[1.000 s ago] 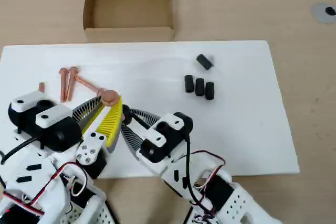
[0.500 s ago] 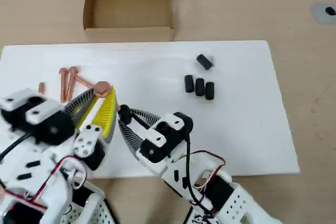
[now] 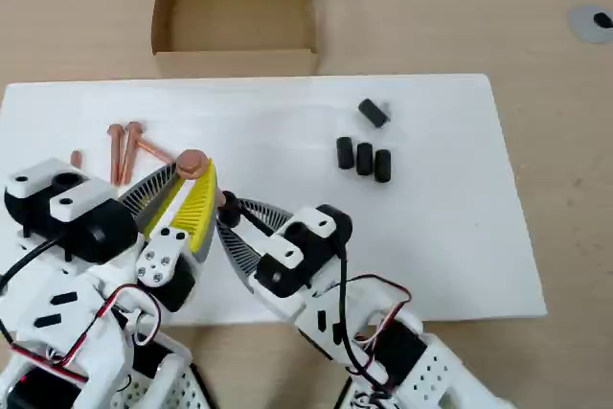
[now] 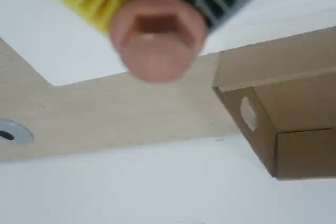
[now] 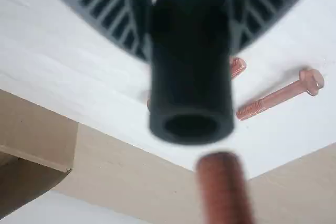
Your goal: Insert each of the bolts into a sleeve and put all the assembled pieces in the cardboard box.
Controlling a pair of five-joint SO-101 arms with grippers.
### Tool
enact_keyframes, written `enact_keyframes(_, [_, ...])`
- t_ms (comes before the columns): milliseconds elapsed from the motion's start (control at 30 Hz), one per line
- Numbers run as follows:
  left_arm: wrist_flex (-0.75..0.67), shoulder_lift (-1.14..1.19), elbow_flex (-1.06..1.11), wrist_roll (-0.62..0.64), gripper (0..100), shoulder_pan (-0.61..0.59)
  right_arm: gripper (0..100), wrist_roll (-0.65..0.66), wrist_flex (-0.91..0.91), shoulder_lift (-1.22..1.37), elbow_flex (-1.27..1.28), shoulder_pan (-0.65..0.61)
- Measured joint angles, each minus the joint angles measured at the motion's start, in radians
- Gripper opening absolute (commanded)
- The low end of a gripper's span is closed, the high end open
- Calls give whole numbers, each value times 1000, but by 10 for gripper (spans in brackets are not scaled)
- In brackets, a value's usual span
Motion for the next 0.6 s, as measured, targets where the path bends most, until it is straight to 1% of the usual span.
enact_keyframes(600, [-9, 0, 58, 23, 6, 0, 9, 2, 0, 0, 0, -2])
